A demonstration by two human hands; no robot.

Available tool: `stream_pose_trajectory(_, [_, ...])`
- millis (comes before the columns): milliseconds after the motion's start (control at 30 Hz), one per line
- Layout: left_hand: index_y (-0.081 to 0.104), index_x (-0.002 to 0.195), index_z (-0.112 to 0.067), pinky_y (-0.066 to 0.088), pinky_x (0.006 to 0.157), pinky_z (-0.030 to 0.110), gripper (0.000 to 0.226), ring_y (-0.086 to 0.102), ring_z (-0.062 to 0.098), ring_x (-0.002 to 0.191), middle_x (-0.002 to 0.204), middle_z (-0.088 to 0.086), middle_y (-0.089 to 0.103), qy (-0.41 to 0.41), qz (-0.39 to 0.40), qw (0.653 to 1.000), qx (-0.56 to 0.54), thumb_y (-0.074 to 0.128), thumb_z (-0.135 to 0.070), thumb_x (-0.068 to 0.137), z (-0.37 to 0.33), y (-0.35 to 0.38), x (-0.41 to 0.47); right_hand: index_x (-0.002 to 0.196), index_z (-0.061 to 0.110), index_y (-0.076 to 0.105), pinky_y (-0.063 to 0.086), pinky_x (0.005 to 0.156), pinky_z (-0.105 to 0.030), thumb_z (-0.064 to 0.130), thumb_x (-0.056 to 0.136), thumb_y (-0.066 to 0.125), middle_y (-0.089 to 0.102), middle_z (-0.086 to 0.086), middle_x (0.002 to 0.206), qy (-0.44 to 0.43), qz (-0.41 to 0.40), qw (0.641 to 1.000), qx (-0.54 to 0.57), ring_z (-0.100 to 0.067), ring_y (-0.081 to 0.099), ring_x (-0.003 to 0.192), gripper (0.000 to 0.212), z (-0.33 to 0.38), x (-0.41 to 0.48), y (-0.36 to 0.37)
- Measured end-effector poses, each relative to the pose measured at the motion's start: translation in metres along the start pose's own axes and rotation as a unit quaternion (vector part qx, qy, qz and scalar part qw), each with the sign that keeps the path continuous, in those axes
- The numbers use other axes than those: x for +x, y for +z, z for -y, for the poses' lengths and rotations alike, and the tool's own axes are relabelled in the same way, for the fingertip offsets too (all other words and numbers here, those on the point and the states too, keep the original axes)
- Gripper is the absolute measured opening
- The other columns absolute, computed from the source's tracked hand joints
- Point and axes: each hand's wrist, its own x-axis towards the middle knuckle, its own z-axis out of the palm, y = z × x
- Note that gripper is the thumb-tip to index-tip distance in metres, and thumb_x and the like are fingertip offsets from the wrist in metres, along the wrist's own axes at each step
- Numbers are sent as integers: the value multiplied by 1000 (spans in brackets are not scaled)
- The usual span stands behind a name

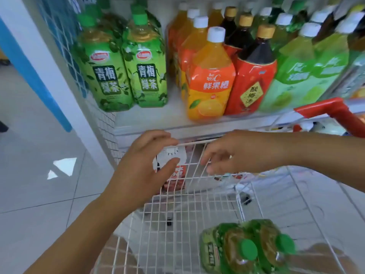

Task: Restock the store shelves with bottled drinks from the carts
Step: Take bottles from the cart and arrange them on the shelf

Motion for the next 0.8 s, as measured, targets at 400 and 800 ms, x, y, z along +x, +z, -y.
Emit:
stream_pose_trajectory(400, [48,133,-46,31,100,11,44,39,-13,121,127,-36,37,12,405,913,-41,62,-42,92,-27,69,-7,109,22,46,56,59,-33,59,78,67,65,-1,77,117,208,970,41,-14,63,57,53,-23,-57,98])
stream_pose_trajectory(800, [28,125,-54,34,84,-5,80,45,-26,102,121,-42,39,-22,505,856,-106,83,-24,75,-28,62,-11,88,35,58,36,52,-13,33,69,75,55,16,60,10,-23,1000,-5,0,50,57,25,-3,-41,63])
